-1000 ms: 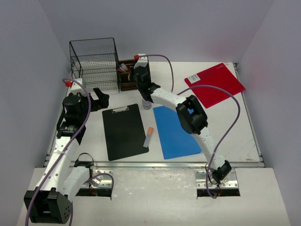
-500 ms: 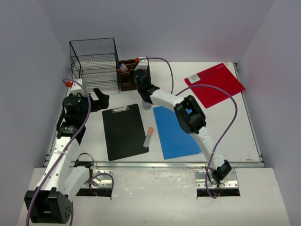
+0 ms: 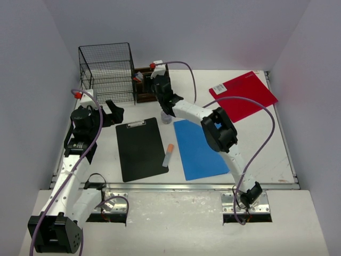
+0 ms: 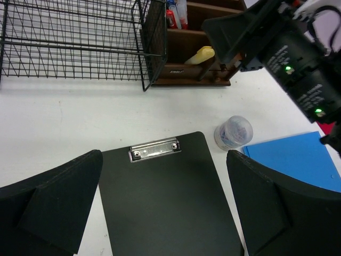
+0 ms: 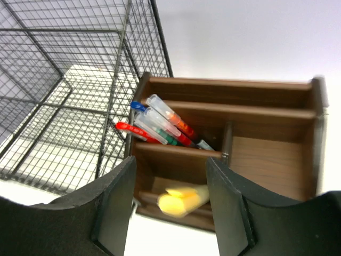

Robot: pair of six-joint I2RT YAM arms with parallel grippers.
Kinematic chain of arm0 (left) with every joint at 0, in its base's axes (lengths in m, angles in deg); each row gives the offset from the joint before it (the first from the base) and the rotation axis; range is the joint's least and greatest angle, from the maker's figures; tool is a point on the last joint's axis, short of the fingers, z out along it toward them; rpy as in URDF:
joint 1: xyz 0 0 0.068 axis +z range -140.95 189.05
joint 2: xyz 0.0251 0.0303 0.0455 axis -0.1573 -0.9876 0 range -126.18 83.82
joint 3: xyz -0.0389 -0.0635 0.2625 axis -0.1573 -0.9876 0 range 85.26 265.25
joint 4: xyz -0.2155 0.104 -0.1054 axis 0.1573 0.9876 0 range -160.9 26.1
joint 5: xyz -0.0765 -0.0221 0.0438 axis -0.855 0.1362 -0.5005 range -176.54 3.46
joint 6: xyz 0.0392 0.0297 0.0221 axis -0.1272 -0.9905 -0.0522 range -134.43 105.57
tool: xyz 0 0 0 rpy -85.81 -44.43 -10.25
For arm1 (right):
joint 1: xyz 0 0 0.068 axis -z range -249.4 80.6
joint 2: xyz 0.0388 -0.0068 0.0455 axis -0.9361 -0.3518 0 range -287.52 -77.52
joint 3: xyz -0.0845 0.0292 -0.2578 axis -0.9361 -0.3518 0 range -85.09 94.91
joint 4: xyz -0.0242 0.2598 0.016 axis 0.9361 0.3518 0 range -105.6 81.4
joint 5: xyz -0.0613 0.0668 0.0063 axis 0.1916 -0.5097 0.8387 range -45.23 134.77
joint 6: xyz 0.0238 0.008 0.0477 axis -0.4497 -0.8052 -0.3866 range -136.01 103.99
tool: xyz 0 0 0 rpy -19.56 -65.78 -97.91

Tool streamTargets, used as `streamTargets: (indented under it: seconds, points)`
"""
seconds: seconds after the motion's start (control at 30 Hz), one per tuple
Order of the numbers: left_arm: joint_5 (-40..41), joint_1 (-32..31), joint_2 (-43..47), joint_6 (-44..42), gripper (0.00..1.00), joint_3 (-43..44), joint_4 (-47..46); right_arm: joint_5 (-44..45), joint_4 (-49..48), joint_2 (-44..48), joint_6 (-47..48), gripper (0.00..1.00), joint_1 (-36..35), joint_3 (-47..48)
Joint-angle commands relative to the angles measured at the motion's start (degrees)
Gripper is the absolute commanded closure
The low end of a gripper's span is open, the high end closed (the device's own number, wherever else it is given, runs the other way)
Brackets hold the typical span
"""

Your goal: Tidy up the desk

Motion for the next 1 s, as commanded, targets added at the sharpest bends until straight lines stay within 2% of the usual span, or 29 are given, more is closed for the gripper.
streamTargets:
  seconds: [0.0,0.13,0.23,0.27,0.37,0.43,0.57,0.67,0.73,0.8,0.97]
  points:
    - [-0.7,0.7,1.5,0.1,0.0,-0.8,-1.4,-6.1,-11.8,16.2,11.2,0.45,2.4,-8.9]
    - [-1.0,0.7,1.7,0.4,0.0,-1.4,-2.0,-12.7,-6.4,26.5,14.0,0.48,5.2,-20.6]
    - [-0.9,0.7,1.4,-0.2,0.0,-1.6,-2.1,-24.4,11.3,34.0,15.7,0.67,7.0,-28.0]
    - [-0.7,0.7,1.3,-0.2,0.0,-1.7,-2.1,-27.4,14.6,35.4,16.0,0.7,7.1,-29.2]
    - [-0.4,0.7,1.1,-0.2,0.0,-2.0,-2.3,-33.6,34.3,36.6,13.8,0.75,7.1,-30.4]
    - [-0.4,0.7,1.2,-0.2,0.0,-2.2,-2.5,-36.4,40.6,36.3,9.6,0.76,6.9,-31.4]
    - [0.2,0.7,1.5,-0.3,0.0,-2.6,-2.2,-34.4,44.7,37.2,-2.3,0.68,6.1,-38.0]
    - [1.0,0.7,1.6,-0.6,0.0,-2.8,-1.7,-28.4,46.3,38.8,-10.0,0.6,4.2,-41.8]
    - [1.2,0.7,1.9,-0.8,0.0,-3.0,-1.4,-23.5,49.9,38.0,-18.0,0.59,2.2,-41.8]
    - [1.4,0.7,1.9,-0.6,0.0,-3.1,-1.4,-19.9,52.9,36.4,-21.3,0.58,0.8,-40.8]
    - [2.0,0.7,1.6,-0.4,0.0,-3.1,-1.1,-18.7,56.2,31.3,-30.7,0.5,-1.0,-36.3]
